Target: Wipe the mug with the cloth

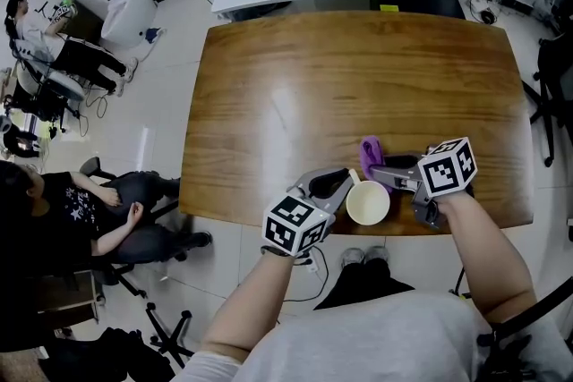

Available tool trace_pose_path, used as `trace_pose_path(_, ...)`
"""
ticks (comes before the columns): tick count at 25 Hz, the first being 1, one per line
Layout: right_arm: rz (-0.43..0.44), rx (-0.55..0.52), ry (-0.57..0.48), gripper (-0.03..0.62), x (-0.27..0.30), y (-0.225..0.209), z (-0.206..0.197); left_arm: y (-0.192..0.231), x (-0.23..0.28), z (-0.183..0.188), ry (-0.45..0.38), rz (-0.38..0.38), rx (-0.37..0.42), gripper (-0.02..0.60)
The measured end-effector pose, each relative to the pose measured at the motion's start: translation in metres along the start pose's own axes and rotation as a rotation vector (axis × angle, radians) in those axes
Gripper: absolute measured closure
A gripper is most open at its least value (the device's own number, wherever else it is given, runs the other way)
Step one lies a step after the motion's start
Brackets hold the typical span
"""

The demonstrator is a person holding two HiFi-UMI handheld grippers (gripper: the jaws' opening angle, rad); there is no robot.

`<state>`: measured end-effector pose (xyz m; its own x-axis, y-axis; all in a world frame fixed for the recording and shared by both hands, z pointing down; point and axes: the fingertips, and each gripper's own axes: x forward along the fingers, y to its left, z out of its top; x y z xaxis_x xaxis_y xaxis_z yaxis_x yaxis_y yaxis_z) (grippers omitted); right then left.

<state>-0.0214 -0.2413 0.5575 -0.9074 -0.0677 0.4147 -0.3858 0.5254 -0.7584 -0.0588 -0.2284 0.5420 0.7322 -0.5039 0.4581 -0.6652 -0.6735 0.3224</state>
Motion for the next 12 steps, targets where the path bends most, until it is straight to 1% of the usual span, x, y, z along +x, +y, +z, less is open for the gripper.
trace_pose_path(5,-0.042,0.008,-0.011,0.470,0.001,-0.008,-0.006,0.000,0.000,-0.002,-0.005,-0.012,-0.006,0.554)
trace_pose_path(9,-0.059,0.039,-0.091,0.471,-0.009,-0.008,0.003,0.002,-0.003,-0.007,0.001,-0.020,-0.015,0.551)
trace_pose_path(12,-0.073,0.024,-0.156,0.471,-0.024,-0.003,0.014,0.007,-0.009,-0.015,0.010,-0.020,-0.025,0.551)
